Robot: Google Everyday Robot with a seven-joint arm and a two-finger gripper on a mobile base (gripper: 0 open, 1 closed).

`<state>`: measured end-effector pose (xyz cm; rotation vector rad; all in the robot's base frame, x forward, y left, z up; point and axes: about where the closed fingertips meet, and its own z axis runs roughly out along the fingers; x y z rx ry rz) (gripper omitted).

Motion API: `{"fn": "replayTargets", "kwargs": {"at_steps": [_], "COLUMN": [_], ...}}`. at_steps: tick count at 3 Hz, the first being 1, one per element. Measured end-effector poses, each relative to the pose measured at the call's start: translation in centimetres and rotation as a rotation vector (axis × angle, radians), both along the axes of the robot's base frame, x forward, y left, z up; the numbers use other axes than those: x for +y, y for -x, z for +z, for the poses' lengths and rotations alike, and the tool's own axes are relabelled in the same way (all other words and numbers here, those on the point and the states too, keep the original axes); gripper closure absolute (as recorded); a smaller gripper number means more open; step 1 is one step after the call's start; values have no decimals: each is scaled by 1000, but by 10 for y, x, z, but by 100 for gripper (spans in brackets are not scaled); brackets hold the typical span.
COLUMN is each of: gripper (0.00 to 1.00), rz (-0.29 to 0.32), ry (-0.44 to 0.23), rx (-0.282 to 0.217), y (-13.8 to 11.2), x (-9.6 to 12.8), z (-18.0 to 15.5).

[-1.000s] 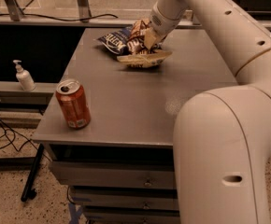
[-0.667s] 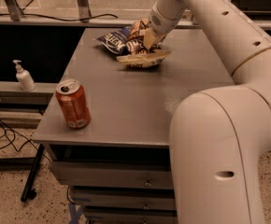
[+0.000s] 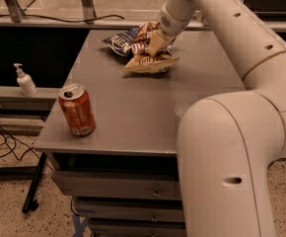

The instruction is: Move brown chip bag near blue chip bag

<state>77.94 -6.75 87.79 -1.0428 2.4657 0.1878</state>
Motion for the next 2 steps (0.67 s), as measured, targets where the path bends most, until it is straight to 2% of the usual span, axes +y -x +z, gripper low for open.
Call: {"fn": "replayTargets", "kwargs": {"at_steps": [1,2], "gripper": [0,0], "rz": [9,21], "ry": [12,9], "rx": [-18,-59], "y": [-1,8], "x": [-11,-37], "z": [3,16]}}
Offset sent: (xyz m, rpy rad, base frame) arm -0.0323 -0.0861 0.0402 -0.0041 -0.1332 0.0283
